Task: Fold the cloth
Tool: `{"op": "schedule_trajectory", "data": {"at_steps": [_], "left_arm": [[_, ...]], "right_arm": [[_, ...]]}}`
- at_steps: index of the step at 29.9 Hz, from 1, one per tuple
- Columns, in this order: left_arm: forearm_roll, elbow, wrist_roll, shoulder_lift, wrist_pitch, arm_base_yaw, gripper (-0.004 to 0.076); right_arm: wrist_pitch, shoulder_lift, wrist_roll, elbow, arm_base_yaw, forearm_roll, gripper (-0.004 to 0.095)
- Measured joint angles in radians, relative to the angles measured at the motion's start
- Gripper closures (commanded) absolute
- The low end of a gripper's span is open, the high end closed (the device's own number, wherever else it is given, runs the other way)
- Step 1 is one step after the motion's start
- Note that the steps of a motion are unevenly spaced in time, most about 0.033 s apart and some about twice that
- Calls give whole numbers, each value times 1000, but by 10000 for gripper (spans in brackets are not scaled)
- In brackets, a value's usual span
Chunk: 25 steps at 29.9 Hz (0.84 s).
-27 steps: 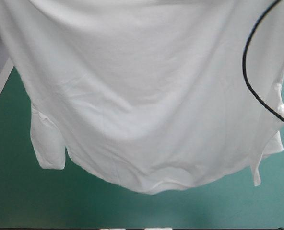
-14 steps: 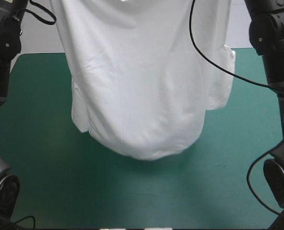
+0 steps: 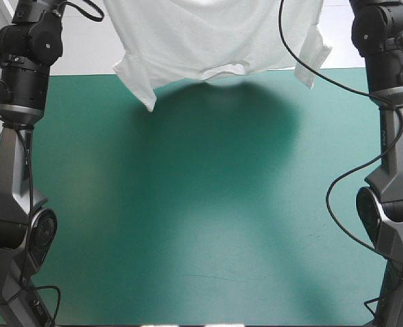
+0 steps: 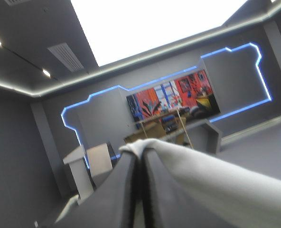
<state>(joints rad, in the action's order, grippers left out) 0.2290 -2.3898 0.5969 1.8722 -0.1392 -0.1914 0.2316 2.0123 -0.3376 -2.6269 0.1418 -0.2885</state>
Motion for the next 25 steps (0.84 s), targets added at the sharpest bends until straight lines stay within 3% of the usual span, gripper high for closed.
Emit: {"op": "schedule_trajectory", "data": {"at_steps": [8,20,25], "left_arm": [[0,-15,0,147,-224,0,705],[-22,11,-138,296,-781,0,705],[-46,83,-167,298,-1015,0,705]], "right_arm": [[265,109,101,7,-27,4,925],[860,272,182,164,-51,21,924],[969,241,200,263,-51,14,925]]}}
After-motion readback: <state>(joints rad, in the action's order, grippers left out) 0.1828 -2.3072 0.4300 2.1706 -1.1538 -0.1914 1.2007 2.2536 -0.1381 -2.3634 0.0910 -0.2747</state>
